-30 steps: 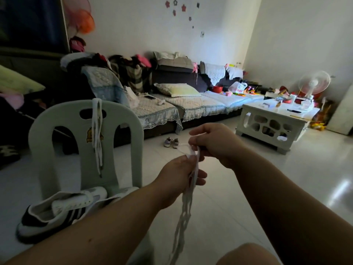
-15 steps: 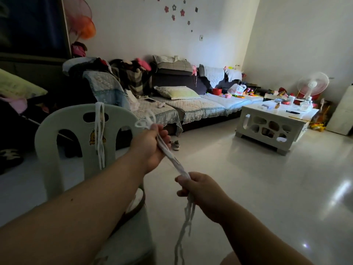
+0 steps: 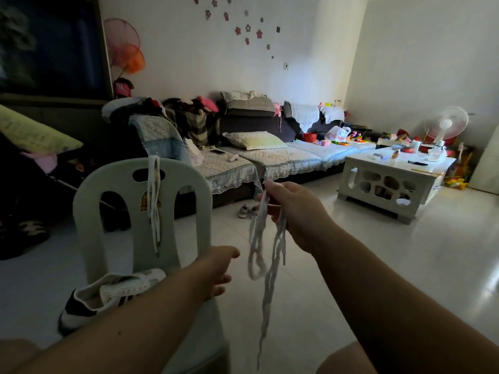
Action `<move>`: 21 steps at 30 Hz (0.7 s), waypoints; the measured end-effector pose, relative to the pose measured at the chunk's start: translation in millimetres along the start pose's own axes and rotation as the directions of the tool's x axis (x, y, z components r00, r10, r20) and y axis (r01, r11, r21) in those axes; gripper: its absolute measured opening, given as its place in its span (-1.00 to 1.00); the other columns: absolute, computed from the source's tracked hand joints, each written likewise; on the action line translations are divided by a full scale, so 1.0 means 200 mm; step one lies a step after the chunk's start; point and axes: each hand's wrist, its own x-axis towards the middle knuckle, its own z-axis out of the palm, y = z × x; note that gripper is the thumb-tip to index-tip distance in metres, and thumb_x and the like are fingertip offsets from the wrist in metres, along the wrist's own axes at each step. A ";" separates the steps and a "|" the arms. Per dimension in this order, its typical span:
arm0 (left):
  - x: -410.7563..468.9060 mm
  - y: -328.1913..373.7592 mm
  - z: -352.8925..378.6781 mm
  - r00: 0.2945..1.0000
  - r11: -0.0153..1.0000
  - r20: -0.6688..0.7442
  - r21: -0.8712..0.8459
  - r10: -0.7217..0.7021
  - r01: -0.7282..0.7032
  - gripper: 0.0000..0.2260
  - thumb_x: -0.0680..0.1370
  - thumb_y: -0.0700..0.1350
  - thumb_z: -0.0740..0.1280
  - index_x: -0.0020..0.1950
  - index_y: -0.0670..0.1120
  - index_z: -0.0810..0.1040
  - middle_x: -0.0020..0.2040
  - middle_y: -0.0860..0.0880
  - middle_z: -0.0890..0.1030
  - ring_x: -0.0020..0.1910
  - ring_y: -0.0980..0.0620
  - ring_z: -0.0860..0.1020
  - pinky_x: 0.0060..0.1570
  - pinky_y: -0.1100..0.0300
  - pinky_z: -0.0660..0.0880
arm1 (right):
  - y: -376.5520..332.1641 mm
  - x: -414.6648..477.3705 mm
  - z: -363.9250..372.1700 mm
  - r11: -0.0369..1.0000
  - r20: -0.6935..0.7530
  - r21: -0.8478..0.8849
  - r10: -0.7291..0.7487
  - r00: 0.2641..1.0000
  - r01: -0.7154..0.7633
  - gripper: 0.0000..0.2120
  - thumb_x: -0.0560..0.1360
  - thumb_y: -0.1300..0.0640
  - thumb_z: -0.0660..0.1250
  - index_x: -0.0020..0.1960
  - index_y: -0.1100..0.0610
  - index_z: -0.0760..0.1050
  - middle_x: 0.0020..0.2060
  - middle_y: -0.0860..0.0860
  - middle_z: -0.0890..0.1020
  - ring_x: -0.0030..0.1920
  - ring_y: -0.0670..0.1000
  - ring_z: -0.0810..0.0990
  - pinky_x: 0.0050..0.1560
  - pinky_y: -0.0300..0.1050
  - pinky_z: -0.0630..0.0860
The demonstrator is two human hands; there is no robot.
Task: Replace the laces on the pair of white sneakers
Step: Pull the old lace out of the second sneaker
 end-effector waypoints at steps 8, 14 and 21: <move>-0.07 0.03 0.14 0.770 0.848 0.377 -0.094 0.515 -0.521 -0.42 0.42 0.13 0.42 0.35 0.06 0.27 0.25 0.02 0.47 0.18 0.03 0.48 0.18 0.06 0.44 | -0.07 0.09 0.07 0.999 0.018 0.039 -0.007 1.000 0.007 -0.79 0.56 0.08 0.30 -0.12 0.24 0.53 -0.29 0.10 0.62 -0.25 0.06 0.62 -0.08 0.03 0.58; -0.03 -0.09 0.21 0.894 0.891 0.227 0.162 0.385 -0.425 -0.80 0.62 -0.02 0.17 -0.04 -0.06 0.53 -0.02 -0.01 0.61 0.00 0.00 0.55 0.03 0.11 0.49 | -0.11 0.10 -0.03 0.955 -0.142 0.287 -0.038 0.989 0.078 -0.84 0.58 0.13 0.26 -0.11 0.22 0.46 -0.30 0.08 0.58 -0.39 -0.03 0.58 -0.31 -0.13 0.53; -0.02 0.04 0.11 0.943 0.859 0.165 -0.478 0.290 -0.181 -0.81 0.61 -0.20 0.13 0.00 -0.13 0.54 -0.04 -0.09 0.62 -0.03 -0.03 0.58 -0.07 0.08 0.38 | 0.22 0.00 -0.18 0.983 -0.196 -0.178 0.008 0.981 -0.043 -0.67 0.55 -0.02 0.28 0.16 0.20 0.45 -0.16 0.09 0.53 -0.30 -0.02 0.48 -0.34 -0.16 0.48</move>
